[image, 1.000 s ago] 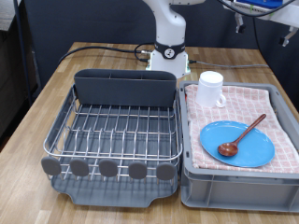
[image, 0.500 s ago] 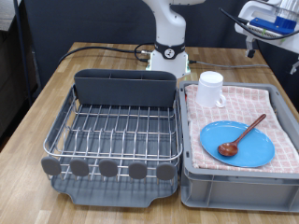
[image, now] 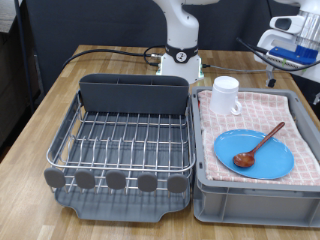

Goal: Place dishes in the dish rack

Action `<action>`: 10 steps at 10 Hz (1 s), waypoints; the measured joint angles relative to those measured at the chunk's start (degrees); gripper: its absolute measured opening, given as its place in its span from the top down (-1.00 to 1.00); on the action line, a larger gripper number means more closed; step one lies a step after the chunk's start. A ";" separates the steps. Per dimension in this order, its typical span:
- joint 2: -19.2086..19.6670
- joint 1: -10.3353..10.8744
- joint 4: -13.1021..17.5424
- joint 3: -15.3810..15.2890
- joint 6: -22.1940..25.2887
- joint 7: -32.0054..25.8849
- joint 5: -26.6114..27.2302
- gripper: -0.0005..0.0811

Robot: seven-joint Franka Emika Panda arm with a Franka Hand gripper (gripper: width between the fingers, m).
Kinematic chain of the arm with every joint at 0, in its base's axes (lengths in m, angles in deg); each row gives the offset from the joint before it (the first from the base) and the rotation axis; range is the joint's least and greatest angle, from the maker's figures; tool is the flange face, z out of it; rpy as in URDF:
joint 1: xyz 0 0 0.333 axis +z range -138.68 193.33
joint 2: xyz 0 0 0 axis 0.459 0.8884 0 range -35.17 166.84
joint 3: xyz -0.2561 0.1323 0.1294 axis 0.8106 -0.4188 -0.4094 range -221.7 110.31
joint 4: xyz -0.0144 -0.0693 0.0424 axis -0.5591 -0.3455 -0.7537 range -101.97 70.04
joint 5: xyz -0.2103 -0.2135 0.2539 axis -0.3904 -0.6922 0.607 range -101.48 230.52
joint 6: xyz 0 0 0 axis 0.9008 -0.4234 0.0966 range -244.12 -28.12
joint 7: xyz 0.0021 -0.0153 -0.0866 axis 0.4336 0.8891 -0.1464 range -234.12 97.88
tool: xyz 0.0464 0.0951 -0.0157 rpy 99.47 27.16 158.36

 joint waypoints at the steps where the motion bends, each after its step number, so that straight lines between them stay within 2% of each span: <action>1: 0.96 -0.03 -0.57 0.48 -1.58 0.36 -0.68 -0.98; 7: 4.11 0.02 -3.08 2.31 -6.75 3.51 -6.40 -0.98; 10: 5.92 0.04 -3.40 3.59 -9.58 5.45 -9.98 -0.98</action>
